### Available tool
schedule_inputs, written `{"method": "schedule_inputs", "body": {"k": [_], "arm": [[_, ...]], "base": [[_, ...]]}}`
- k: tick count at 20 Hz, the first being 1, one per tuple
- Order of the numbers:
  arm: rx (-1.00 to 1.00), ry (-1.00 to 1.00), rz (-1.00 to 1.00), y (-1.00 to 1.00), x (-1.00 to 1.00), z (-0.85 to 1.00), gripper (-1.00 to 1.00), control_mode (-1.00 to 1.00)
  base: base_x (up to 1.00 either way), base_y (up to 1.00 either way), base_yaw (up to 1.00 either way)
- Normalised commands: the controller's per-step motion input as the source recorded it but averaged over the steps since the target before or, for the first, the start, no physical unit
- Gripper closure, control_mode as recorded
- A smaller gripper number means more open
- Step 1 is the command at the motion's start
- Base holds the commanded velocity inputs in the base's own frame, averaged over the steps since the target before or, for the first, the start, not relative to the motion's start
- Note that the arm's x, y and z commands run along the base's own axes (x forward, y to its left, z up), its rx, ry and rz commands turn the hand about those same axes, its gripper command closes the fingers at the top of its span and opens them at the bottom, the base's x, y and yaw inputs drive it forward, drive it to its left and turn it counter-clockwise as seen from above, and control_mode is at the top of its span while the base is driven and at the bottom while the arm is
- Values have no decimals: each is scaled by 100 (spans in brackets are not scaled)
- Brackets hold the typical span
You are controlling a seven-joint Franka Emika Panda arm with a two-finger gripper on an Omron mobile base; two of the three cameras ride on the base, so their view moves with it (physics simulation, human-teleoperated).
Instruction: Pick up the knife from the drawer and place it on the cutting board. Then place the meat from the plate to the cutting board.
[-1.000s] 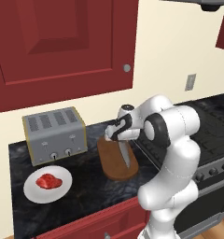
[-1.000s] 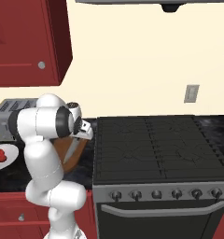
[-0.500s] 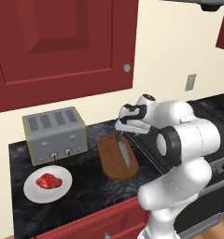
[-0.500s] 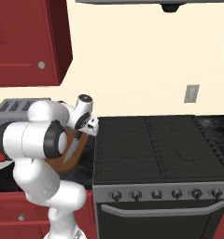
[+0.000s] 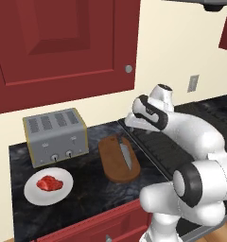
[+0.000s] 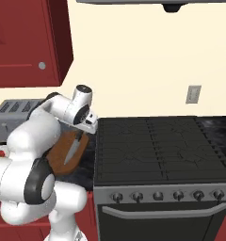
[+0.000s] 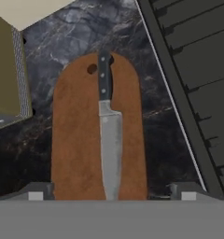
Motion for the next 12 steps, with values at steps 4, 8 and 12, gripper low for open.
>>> {"method": "schedule_inputs", "body": {"k": [4, 8, 12], "arm": [[0, 1, 0, 0, -77, 38, -100, -100], [0, 0, 0, 0, -72, 37, -100, -100], [0, 1, 2, 6, -53, 32, -100, -100]], "base": [[0, 0, 0], [0, 0, 0], [0, 0, 0]]}}
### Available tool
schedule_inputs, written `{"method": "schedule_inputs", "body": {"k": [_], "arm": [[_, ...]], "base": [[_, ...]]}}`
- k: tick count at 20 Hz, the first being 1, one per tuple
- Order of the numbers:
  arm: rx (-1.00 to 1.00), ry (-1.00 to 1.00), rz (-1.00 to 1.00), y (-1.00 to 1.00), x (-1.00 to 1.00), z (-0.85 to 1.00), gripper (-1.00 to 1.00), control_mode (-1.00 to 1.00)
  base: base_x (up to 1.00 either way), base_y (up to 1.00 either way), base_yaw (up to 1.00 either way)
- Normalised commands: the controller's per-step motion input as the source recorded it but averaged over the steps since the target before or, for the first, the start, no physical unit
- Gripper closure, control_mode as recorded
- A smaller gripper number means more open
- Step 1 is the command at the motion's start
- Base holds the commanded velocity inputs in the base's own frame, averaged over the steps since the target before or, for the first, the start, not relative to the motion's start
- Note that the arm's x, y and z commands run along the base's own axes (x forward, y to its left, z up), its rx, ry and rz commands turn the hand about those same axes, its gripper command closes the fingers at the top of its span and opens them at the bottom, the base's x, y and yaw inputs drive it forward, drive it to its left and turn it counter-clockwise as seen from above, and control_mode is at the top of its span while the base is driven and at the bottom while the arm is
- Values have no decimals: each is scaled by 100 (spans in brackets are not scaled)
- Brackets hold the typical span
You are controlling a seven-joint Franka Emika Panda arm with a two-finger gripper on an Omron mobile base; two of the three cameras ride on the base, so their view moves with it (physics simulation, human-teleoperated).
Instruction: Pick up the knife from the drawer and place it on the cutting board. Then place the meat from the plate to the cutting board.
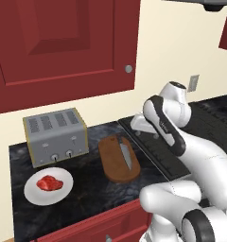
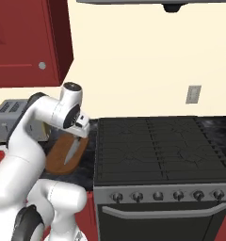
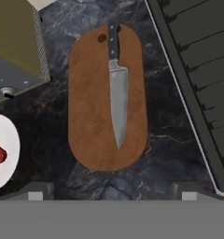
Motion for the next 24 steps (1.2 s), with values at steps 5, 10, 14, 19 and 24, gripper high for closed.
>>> {"method": "schedule_inputs", "body": {"k": [5, 10, 14, 19, 24], "arm": [[-3, 1, 0, 9, -53, 35, -100, -100], [-10, 5, 1, 39, -44, 26, -100, -100], [-3, 4, 14, 58, -30, 14, -100, -100], [0, 1, 28, 53, -22, 2, -100, -100], [0, 0, 30, 51, -28, 0, -100, -100]], "base": [[0, 0, 0], [0, 0, 0], [0, 0, 0], [0, 0, 0], [0, 0, 0]]}}
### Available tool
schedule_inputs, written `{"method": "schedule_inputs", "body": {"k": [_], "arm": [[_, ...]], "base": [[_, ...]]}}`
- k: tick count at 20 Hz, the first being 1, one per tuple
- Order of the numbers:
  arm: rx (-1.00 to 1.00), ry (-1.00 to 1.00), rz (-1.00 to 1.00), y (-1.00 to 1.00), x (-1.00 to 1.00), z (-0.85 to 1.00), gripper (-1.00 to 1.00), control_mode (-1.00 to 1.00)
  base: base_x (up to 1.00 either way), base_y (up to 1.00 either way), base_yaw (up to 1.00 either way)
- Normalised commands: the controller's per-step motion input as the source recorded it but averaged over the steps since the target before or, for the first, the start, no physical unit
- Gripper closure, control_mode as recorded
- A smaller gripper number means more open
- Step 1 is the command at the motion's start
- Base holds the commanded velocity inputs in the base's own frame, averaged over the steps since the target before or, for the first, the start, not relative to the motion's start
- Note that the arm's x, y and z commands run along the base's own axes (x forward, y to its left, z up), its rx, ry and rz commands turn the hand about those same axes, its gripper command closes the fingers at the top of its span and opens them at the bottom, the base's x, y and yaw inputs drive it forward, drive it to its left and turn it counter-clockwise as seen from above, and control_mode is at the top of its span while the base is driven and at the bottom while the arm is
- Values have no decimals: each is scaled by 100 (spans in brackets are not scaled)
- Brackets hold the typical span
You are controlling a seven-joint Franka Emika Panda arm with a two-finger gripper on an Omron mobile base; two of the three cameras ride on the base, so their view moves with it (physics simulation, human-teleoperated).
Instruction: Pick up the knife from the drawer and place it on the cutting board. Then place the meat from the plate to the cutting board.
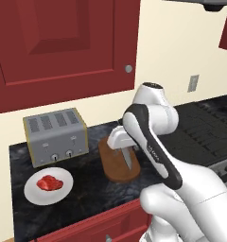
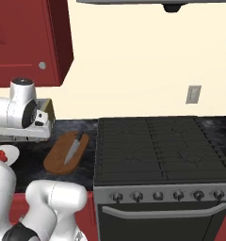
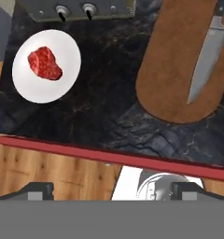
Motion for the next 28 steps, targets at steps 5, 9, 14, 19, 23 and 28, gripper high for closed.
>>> {"method": "schedule_inputs", "body": {"k": [5, 9, 14, 19, 23, 28], "arm": [[-3, -5, 29, 56, -40, 0, -100, -100], [-9, -2, 25, 71, -24, 0, -100, -100], [-9, -7, 21, 65, -18, -9, -100, -100], [-4, -1, 13, 55, 0, -20, -100, -100], [0, 0, 5, 35, 1, -24, -100, -100], [0, 0, 0, 39, 14, -31, -100, -100]], "base": [[0, 0, 0], [0, 0, 0], [0, 0, 0], [0, 0, 0], [0, 0, 0], [0, 0, 0]]}}
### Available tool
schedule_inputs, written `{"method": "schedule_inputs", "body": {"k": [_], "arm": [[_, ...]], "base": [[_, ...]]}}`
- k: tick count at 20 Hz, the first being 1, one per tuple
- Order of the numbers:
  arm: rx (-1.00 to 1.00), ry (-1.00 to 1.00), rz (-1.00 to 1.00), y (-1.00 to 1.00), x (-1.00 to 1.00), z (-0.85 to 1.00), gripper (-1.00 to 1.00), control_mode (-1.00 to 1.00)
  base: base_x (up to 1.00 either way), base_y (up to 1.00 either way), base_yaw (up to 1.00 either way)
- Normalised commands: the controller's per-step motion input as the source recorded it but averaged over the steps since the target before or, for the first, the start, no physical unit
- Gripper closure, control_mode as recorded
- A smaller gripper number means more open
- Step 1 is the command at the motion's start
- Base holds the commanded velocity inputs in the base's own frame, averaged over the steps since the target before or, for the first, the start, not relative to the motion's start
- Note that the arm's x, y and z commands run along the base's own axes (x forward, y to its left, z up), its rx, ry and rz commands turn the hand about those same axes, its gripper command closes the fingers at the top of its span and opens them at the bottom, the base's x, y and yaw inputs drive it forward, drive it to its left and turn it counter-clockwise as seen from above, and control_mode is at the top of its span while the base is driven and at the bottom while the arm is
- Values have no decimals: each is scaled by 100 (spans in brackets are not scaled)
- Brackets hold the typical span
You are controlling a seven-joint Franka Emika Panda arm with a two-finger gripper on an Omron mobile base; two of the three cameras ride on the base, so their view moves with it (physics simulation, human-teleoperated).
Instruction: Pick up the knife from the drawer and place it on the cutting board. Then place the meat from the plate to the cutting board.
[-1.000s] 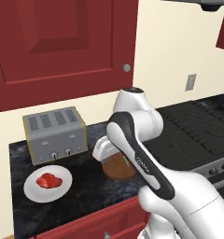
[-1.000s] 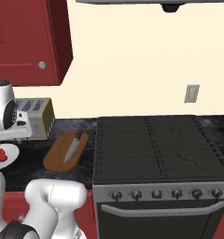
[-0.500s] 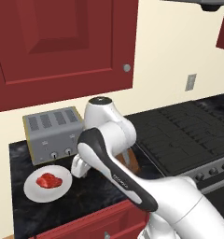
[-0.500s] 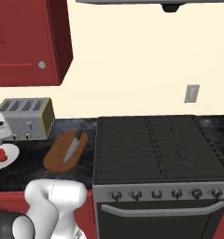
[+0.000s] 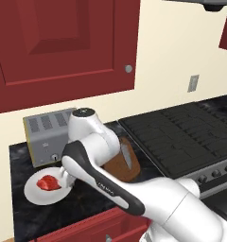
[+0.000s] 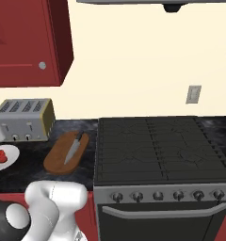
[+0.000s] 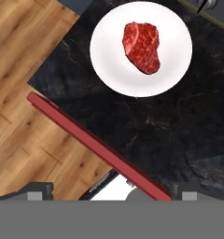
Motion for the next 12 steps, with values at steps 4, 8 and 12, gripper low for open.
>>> {"method": "schedule_inputs", "body": {"k": [4, 8, 12], "arm": [[0, 0, 0, 18, 19, -28, -100, -100], [0, 0, 0, 5, 28, -21, -100, -100], [0, 0, 0, 1, 26, -21, -100, -100]], "base": [[0, 0, 0], [0, 0, 0], [0, 0, 0]]}}
